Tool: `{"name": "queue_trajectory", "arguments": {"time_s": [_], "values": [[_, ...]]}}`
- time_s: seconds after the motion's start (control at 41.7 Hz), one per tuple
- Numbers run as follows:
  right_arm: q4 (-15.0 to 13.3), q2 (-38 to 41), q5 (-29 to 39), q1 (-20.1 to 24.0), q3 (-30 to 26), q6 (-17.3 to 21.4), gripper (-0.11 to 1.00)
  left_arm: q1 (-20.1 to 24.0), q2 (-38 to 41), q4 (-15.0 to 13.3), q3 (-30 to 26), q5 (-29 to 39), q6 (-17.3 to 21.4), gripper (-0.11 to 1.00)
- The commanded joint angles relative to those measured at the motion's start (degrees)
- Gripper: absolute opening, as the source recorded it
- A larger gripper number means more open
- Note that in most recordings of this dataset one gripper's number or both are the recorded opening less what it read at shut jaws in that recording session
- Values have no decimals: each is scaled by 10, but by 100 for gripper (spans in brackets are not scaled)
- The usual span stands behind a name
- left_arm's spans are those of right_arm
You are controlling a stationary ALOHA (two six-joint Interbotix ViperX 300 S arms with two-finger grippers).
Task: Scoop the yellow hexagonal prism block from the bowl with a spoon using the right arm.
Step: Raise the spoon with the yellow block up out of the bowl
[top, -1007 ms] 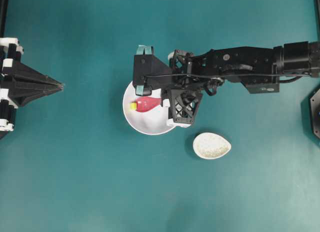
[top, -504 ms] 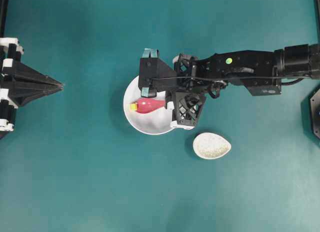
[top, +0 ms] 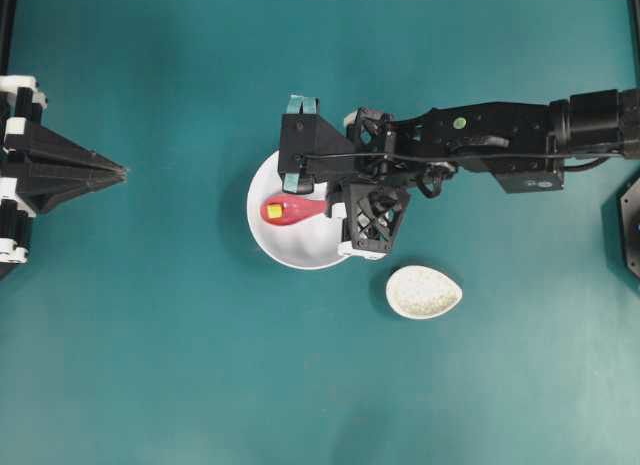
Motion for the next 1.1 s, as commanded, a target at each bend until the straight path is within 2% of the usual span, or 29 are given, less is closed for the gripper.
{"name": "queue_trajectory", "arguments": {"time_s": [0.0,0.576,1.079], "values": [[3,-11,-4,2,-5,1,23,1,3,1,-12,-4,-1,0],[-2,-70,17,-4,-10,-1,23,0,3,1,-12,-4,-1,0],[-14,-151,83,-18,-9,1,23,0,3,1,-13,-4,-1,0]]}}
